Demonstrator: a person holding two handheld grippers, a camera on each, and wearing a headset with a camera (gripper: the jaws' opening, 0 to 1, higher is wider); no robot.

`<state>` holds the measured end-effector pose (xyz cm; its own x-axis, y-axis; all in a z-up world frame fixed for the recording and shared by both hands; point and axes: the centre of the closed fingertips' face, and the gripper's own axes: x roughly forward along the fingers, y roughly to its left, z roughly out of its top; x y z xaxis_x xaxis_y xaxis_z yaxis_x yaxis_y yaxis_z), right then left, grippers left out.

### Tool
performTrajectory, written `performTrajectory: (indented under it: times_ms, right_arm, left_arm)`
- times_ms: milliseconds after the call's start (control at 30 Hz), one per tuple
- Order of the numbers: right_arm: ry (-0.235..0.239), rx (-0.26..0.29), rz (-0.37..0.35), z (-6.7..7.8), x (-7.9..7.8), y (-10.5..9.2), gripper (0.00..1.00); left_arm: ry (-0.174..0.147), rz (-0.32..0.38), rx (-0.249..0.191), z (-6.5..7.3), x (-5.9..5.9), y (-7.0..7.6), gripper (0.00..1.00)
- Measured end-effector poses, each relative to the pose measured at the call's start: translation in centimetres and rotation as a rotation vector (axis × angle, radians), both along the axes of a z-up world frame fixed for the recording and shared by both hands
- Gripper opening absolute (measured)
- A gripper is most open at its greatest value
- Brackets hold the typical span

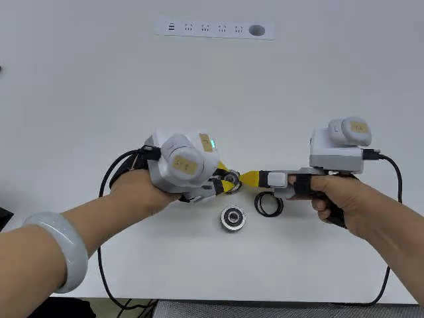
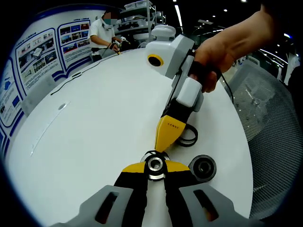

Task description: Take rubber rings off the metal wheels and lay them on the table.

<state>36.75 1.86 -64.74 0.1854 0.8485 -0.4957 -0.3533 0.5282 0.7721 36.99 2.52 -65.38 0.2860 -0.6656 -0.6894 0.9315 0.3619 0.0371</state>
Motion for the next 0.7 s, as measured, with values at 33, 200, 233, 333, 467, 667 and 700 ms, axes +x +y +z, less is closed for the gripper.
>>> performTrajectory:
  times_ms: [33,200,233,333,467,667,700]
  right_arm:
    - [-0.003,0.003,0.001,0.1,0.0,0.1,0.01]
    - [-0.006,0.032,0.006,0.8,-0.2,0.7,0.01]
    - [-0.005,0.045,0.010,1.1,-0.3,1.0,0.01]
    - [-0.050,0.028,0.041,1.4,-0.5,1.4,0.01]
    - [-0.003,0.054,-0.001,1.2,-0.5,0.9,0.01]
    - [-0.010,0.043,-0.006,1.2,-0.4,0.6,0.01]
    - [-0.011,0.037,-0.007,1.0,-0.4,0.6,0.01]
  left_arm:
    - [0.000,0.000,0.000,0.0,0.0,0.0,0.13]
    - [-0.001,-0.002,0.001,0.0,0.0,0.0,0.13]
    - [-0.001,-0.003,0.001,0.0,0.0,0.0,0.13]
    - [-0.003,-0.003,0.001,0.0,0.0,0.0,0.12]
    - [-0.003,-0.005,0.002,0.0,0.1,0.0,0.13]
    - [-0.013,-0.024,0.006,0.0,0.0,0.0,0.13]
    - [-0.017,-0.027,0.006,0.0,0.0,0.0,0.13]
